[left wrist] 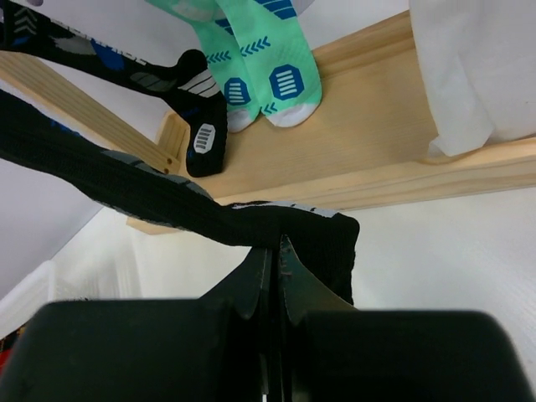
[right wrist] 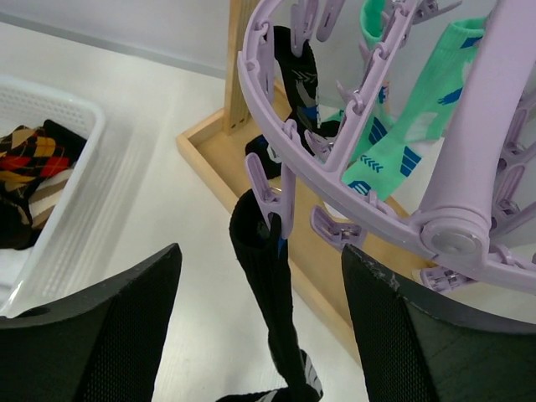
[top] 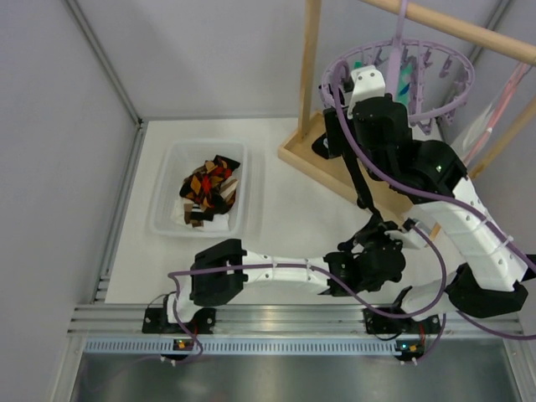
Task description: Remove the socks clipped to the hanger
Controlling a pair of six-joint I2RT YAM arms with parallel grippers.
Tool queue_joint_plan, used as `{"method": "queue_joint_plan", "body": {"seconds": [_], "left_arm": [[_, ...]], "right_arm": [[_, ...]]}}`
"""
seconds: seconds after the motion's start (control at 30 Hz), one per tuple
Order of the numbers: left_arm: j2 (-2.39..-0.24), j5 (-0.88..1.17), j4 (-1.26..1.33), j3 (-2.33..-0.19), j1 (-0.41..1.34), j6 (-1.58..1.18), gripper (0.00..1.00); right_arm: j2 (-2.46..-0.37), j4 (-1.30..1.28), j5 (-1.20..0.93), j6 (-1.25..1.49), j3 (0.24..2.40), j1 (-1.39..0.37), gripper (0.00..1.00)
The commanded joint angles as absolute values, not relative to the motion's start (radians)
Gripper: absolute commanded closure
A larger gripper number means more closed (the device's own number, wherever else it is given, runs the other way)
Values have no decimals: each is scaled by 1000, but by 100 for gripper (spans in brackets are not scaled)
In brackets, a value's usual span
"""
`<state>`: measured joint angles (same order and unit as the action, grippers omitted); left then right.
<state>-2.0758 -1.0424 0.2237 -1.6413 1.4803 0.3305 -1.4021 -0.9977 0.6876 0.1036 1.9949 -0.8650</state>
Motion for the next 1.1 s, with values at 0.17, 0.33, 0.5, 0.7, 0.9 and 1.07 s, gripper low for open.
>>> {"method": "queue_joint_plan", "body": {"seconds": [0.17,0.33,0.5,0.7,0.9,1.07], "left_arm": [[-2135,-1063,252,-1779,1519,428,100],[-2167,-1062,252,-1833,1529,448,100],[-2181,-1063,252,-1856,1539,465,100],[-2194,-1063,252,-1878,1557,483,100],[-2203,-1065,252,-1901,1571,499,100],[-2200,-1068,252,-1899,1572,499,100]], "right_arm": [[-1371,-957,729,57,1951,-856,27],[-1301,-919,629,67,1901,-857,36],[-1256,-881,636,54,1839,-856,35],[-1270,-824,727,-21,1802,-853,33],[-1353,-828,759,-52,1855,-844,34],[-1379,-812,848,-58,1836,-842,35]]}}
